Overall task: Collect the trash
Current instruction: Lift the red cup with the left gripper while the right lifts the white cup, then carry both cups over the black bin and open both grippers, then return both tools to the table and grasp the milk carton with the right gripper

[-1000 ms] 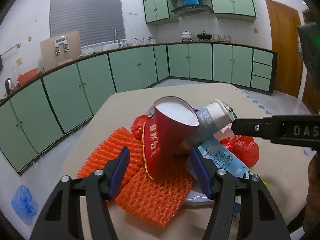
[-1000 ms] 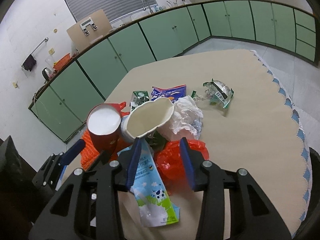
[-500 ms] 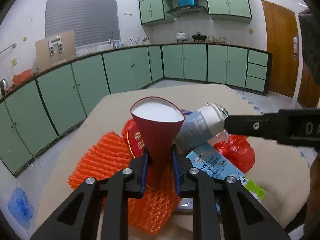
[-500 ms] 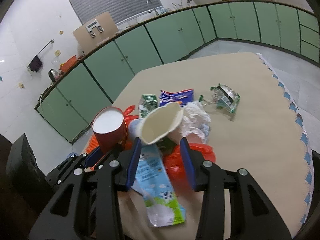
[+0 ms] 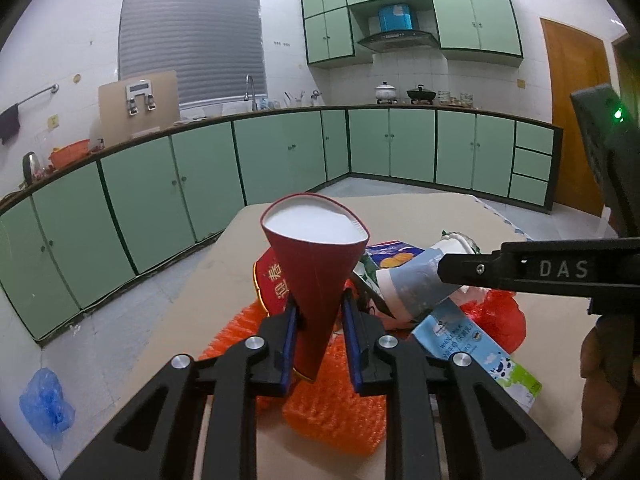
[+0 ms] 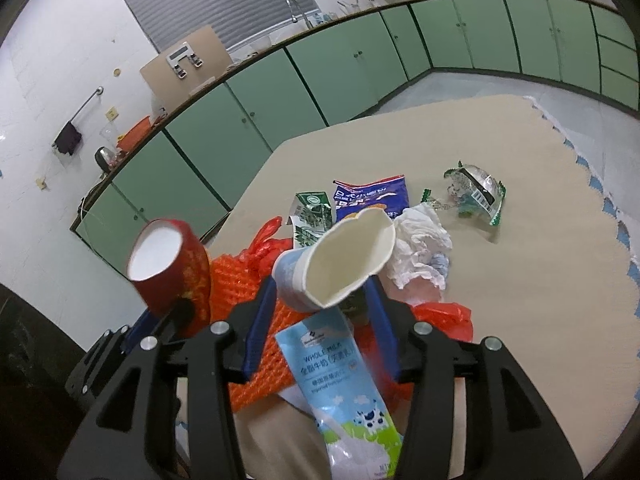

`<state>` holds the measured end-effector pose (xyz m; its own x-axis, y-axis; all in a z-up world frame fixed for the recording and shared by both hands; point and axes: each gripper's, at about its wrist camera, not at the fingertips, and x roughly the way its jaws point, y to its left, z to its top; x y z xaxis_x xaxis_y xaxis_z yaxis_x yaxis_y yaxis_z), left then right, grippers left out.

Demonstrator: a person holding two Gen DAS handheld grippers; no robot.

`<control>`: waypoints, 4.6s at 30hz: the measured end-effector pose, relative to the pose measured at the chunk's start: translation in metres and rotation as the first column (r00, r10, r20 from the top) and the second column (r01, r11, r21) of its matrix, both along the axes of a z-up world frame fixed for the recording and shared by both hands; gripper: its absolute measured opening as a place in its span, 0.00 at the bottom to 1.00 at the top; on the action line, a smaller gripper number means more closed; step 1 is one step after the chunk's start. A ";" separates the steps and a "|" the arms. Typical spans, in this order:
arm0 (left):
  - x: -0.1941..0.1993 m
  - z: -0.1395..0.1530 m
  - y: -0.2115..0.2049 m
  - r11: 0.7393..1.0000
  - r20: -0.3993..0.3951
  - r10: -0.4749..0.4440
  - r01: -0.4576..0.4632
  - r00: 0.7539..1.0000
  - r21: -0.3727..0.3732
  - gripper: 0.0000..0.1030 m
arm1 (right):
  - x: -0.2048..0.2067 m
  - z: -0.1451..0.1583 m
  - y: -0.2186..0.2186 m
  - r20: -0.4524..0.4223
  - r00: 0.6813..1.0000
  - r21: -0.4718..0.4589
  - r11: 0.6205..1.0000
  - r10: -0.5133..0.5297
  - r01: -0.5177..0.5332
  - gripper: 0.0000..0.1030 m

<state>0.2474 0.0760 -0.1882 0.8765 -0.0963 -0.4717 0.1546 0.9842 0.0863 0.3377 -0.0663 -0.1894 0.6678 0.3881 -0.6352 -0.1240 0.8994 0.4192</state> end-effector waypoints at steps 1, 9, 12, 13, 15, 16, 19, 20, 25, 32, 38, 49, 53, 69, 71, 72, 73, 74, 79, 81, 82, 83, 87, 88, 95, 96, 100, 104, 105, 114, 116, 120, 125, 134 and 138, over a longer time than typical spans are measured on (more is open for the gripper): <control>0.000 0.000 0.000 1.000 0.001 -0.001 0.001 1.000 0.000 0.20 | 0.001 -0.001 0.001 -0.001 1.000 -0.001 1.000 -0.002 0.002 0.45; -0.001 -0.003 0.001 1.000 -0.005 -0.003 0.003 1.000 -0.008 0.20 | 0.004 -0.005 0.001 -0.008 1.000 0.006 1.000 0.011 -0.011 0.22; -0.001 -0.003 0.003 1.000 -0.007 -0.002 0.001 1.000 -0.011 0.20 | 0.001 -0.004 0.001 0.002 1.000 0.005 1.000 0.019 -0.019 0.20; -0.001 -0.002 0.003 1.000 -0.007 -0.001 0.001 1.000 -0.011 0.20 | 0.000 -0.004 0.000 0.004 1.000 0.007 1.000 0.024 -0.024 0.19; -0.001 -0.003 0.003 1.000 -0.007 -0.002 0.002 1.000 -0.011 0.20 | -0.002 -0.001 0.000 0.018 1.000 0.004 1.000 0.025 -0.025 0.17; -0.001 -0.003 0.003 1.000 -0.007 -0.004 0.004 1.000 -0.011 0.20 | -0.003 -0.001 0.000 0.024 0.999 0.004 1.000 0.024 -0.024 0.17; -0.003 -0.002 0.004 1.000 -0.005 -0.007 0.007 1.000 -0.008 0.20 | -0.004 0.002 0.000 0.032 0.999 0.004 1.000 0.022 -0.022 0.14; -0.003 -0.001 0.004 1.000 -0.005 -0.009 0.009 1.000 -0.007 0.20 | -0.005 0.003 -0.001 0.033 0.999 0.004 1.000 0.022 -0.022 0.14; -0.004 -0.002 0.003 1.000 -0.008 -0.013 0.013 1.000 -0.008 0.20 | -0.008 0.004 -0.003 0.032 0.999 0.007 1.000 0.021 -0.021 0.15; -0.001 -0.002 0.002 1.000 -0.011 -0.019 0.019 1.000 -0.006 0.21 | -0.004 0.003 -0.009 0.016 1.000 0.008 1.000 -0.027 0.027 0.44; -0.001 -0.002 0.002 1.000 -0.010 -0.019 0.019 1.000 -0.008 0.21 | 0.003 0.006 -0.006 0.030 0.999 0.010 0.999 -0.042 0.042 0.52; 0.011 -0.001 0.008 1.000 0.003 -0.003 0.003 1.000 -0.026 0.21 | 0.022 -0.004 -0.002 0.014 0.999 0.024 0.999 -0.049 0.048 0.31; 0.016 0.004 0.010 0.999 0.016 0.003 -0.003 1.000 -0.036 0.21 | 0.024 -0.003 -0.001 0.019 0.999 0.024 0.999 -0.042 0.041 0.25; 0.003 0.013 0.005 0.999 0.036 0.003 -0.002 0.999 -0.032 0.21 | 0.008 0.018 -0.001 0.070 0.997 0.024 1.000 -0.018 0.016 0.16; -0.001 0.017 0.004 1.000 0.043 0.002 -0.001 0.999 -0.030 0.21 | 0.005 0.023 -0.003 0.078 0.997 0.029 0.999 -0.018 0.016 0.16; -0.003 0.019 0.003 1.000 0.047 0.001 0.000 0.999 -0.029 0.21 | 0.003 0.025 -0.004 0.082 0.996 0.031 0.999 -0.019 0.016 0.16; -0.006 0.021 0.001 1.000 0.052 0.001 0.001 0.999 -0.026 0.21 | 0.001 0.029 -0.004 0.088 0.996 0.033 0.999 -0.019 0.017 0.16; -0.007 0.023 0.001 1.000 0.055 0.000 0.001 0.998 -0.023 0.21 | -0.002 0.031 -0.005 0.093 0.995 0.035 0.999 -0.020 0.017 0.16; -0.021 0.036 -0.007 1.000 0.075 -0.007 0.008 0.997 -0.012 0.21 | -0.016 0.047 -0.013 0.121 0.992 0.043 0.999 -0.025 0.020 0.16; -0.026 0.041 -0.011 1.000 0.082 -0.012 0.013 0.997 -0.009 0.21 | -0.022 0.054 -0.018 0.134 0.991 0.046 0.999 -0.030 0.024 0.16; -0.029 0.044 -0.014 1.000 0.085 -0.016 0.017 0.996 -0.007 0.21 | -0.026 0.058 -0.021 0.141 0.989 0.048 0.998 -0.034 0.027 0.16; -0.031 0.046 -0.017 1.000 0.087 -0.021 0.022 0.996 -0.006 0.21 | -0.030 0.062 -0.024 0.146 0.989 0.049 0.998 -0.038 0.031 0.16; -0.041 0.055 -0.038 0.998 0.092 -0.060 0.060 0.994 0.004 0.21 | -0.059 0.082 -0.056 0.186 0.980 0.036 0.997 -0.067 0.062 0.16; -0.045 0.056 -0.046 0.997 0.093 -0.074 0.074 0.993 0.006 0.21 | -0.059 0.082 -0.056 0.186 0.980 0.036 0.997 -0.067 0.062 0.16; -0.062 0.061 -0.113 0.979 0.080 -0.203 0.203 0.976 0.009 0.21 | -0.123 0.090 -0.155 0.201 0.961 -0.034 0.979 -0.189 0.200 0.16; -0.065 0.061 -0.126 0.974 0.077 -0.228 0.228 0.971 0.006 0.21 | -0.128 0.088 -0.165 0.196 0.959 -0.043 0.976 -0.203 0.215 0.16; -0.072 0.058 -0.181 0.939 0.054 -0.343 0.345 0.938 -0.019 0.21 | -0.160 0.069 -0.222 0.167 0.940 -0.096 0.944 -0.297 0.316 0.16; -0.077 0.048 -0.241 0.889 0.014 -0.455 0.455 0.891 -0.048 0.21 | -0.184 0.036 -0.281 0.105 0.908 -0.132 0.899 -0.406 0.417 0.16; -0.077 0.044 -0.255 0.876 0.001 -0.479 0.478 0.878 -0.060 0.21 | -0.187 0.028 -0.290 0.090 0.902 -0.140 0.891 -0.422 0.431 0.16; -0.065 -0.025 -0.374 0.777 -0.184 -0.629 0.619 0.756 -0.113 0.22 | -0.186 -0.066 -0.361 -0.099 0.851 -0.183 0.850 -0.516 0.495 0.18; -0.063 -0.044 -0.394 0.770 -0.225 -0.635 0.629 0.739 -0.107 0.22 | -0.184 -0.083 -0.372 -0.139 0.832 -0.175 0.840 -0.538 0.514 0.23; -0.055 -0.073 -0.416 0.760 -0.293 -0.640 0.642 0.710 -0.102 0.31 | -0.184 -0.098 -0.395 -0.186 0.787 -0.175 0.808 -0.588 0.562 0.27; -0.043 -0.088 -0.423 0.761 -0.318 -0.635 0.642 0.704 -0.095 0.38 | -0.183 -0.106 -0.408 -0.221 0.777 -0.141 0.808 -0.589 0.573 0.33; -0.046 -0.075 -0.405 0.790 -0.305 -0.602 0.606 0.738 -0.093 0.44 | -0.186 -0.083 -0.409 -0.176 0.782 -0.136 0.801 -0.598 0.583 0.36; -0.050 -0.049 -0.361 0.839 -0.262 -0.540 0.538 0.800 -0.083 0.54 | -0.189 -0.060 -0.392 -0.103 0.812 -0.132 0.818 -0.574 0.561 0.37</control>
